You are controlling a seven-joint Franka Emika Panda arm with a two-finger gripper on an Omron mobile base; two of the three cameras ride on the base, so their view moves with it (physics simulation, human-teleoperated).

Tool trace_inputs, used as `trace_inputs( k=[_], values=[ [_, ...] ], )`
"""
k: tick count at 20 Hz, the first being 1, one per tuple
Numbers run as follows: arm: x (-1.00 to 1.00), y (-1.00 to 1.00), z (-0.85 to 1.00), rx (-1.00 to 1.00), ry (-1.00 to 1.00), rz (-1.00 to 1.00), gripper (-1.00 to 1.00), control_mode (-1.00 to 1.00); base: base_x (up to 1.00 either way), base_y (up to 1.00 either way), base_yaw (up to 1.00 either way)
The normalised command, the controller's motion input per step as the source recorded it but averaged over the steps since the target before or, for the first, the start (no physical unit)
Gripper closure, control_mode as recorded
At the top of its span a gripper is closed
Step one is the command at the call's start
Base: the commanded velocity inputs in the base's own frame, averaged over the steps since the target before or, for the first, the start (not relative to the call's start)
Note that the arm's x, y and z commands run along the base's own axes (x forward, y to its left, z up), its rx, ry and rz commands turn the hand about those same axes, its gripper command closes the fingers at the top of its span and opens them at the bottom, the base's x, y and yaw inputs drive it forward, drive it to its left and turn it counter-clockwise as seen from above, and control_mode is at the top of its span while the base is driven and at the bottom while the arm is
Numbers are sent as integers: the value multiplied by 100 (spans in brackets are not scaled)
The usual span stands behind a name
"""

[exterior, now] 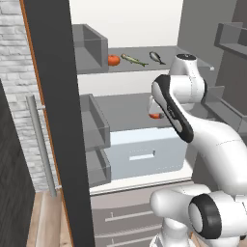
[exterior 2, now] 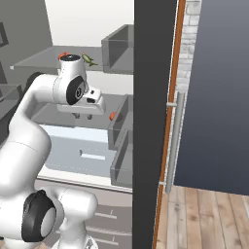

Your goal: Place one squash and one fish in each tupperware on the nearby counter, to pack two identical lunches.

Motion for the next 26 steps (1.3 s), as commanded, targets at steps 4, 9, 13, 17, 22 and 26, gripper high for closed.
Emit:
trace_inputs(
  k=[4, 9, 13, 17, 22, 26],
  values=[
    [-13, -3, 3, 0, -6, 0, -100, -100, 0, 0, 0],
    [-20, 0, 4, 0, -22, -4, -100, -100, 0, 0, 0],
    [-21, 0, 28, 1, -36, -2, -100, -100, 0, 0, 0],
    [0, 2, 71, 4, -37, 0, -100, -100, 0, 0, 0],
    [0, 3, 66, 4, -24, 0, -100, -100, 0, 0, 0],
    [1, 15, 47, 0, -16, 0, -100, -100, 0, 0, 0]
  ],
)
